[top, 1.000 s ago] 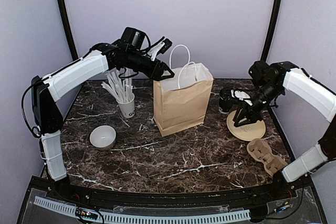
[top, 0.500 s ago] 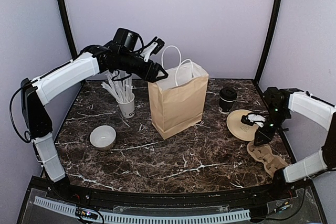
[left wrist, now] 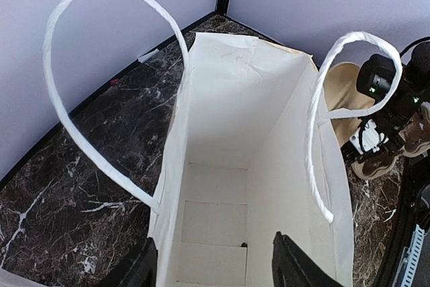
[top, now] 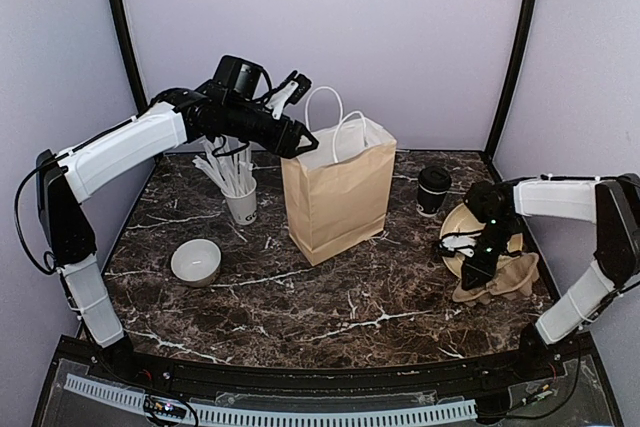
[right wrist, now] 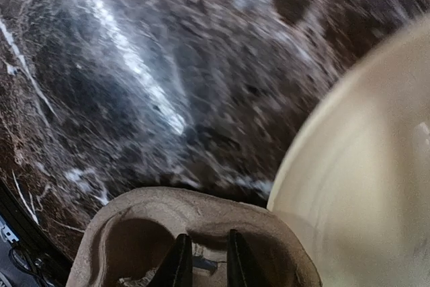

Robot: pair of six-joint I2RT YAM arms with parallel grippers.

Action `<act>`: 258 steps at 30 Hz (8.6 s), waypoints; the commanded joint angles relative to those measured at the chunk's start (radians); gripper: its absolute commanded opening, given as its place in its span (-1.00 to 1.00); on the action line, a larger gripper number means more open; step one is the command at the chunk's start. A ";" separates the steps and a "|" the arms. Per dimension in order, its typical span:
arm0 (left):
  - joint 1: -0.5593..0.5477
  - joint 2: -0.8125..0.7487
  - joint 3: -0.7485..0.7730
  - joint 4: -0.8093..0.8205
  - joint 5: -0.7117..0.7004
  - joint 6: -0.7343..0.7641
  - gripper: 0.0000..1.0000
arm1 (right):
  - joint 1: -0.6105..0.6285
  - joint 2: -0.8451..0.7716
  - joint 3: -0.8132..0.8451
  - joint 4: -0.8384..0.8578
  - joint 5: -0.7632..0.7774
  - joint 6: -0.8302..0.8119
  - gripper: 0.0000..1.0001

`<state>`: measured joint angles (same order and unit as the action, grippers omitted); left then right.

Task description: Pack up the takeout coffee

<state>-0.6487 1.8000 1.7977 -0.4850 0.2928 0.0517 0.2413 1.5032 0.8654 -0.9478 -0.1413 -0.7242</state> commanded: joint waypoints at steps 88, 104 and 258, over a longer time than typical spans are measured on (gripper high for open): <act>0.002 -0.117 -0.116 0.042 0.001 0.022 0.24 | -0.223 -0.101 0.003 -0.111 0.316 -0.770 -0.12; 0.002 -0.121 -0.111 0.038 -0.011 0.028 0.23 | -0.108 -0.166 0.221 -0.313 0.115 -0.591 -0.34; 0.040 0.211 0.352 -0.165 0.121 -0.025 -0.37 | 0.091 -0.102 0.904 0.032 -0.239 -0.032 -0.67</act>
<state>-0.6147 2.0117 2.1098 -0.6384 0.3679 0.0334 0.3378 1.3907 1.7119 -1.0447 -0.3386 -0.8230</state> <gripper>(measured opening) 0.368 0.194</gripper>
